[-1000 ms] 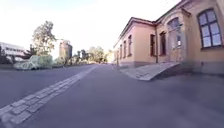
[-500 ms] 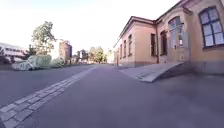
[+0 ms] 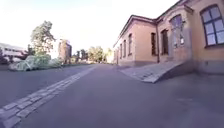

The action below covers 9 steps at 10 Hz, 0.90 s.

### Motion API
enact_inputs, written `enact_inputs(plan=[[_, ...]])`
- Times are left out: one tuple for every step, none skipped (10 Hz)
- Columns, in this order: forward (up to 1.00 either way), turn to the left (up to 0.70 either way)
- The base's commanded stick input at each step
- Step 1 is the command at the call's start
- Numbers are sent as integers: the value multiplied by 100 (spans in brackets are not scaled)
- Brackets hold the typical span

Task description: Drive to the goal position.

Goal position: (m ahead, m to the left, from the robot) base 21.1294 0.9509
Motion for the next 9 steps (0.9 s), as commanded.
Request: enact_inputs(plan=[[50, 0], [50, 0], [50, 0], [50, 0], [50, 0], [50, 0], [50, 0], [50, 0], [50, 0]])
